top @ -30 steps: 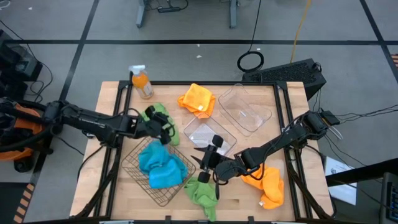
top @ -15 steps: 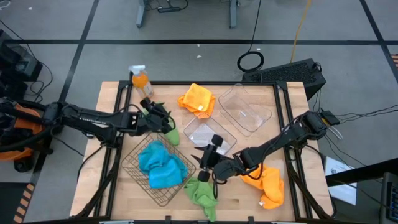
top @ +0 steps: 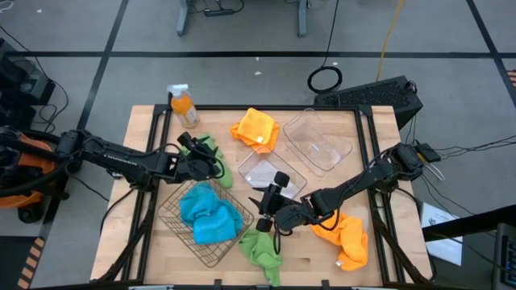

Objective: Sort microfiber towel by color & place in baskets
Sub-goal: Put the top green microfiber towel into the top transparent bin

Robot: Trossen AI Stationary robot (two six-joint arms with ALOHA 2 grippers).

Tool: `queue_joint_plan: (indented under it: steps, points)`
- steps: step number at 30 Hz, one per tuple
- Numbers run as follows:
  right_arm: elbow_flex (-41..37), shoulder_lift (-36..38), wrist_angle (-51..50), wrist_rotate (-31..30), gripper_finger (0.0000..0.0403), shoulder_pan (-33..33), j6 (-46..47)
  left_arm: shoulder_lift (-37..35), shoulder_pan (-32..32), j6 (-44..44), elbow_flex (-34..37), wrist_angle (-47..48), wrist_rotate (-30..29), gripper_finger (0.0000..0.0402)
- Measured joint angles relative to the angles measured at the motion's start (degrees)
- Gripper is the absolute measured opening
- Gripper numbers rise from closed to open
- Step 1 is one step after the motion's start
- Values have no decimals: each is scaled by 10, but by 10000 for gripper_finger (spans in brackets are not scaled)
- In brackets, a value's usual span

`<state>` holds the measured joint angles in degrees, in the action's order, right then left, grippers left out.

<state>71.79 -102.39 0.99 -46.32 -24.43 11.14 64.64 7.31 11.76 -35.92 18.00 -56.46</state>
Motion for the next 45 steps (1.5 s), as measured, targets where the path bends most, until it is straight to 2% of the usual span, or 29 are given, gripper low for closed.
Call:
queue_joint_plan:
  steps: [7,14,19,22,26,33,37,41,45]
  points:
    - [0,-4,-11,1,138,0,1,0,0,-1,0,3,-54,234]
    - [0,-12,-12,-2,138,2,0,0,0,-1,0,41,-59,235]
    - [0,-13,-9,-2,138,8,0,2,-4,-1,0,55,-46,235]
    - [0,-13,10,0,138,12,-2,2,-3,-1,0,53,-17,235]
    - [0,-13,37,1,138,16,-5,2,-3,-5,0,54,-14,235]
    - [0,-13,63,2,138,16,-20,2,-6,29,0,55,-11,235]
    - [0,-13,66,2,138,16,-24,2,-28,40,0,64,15,235]
    - [0,-13,66,1,138,16,-27,2,-65,7,0,90,10,235]
    - [0,-13,65,1,138,16,-39,2,-110,-82,0,64,8,235]
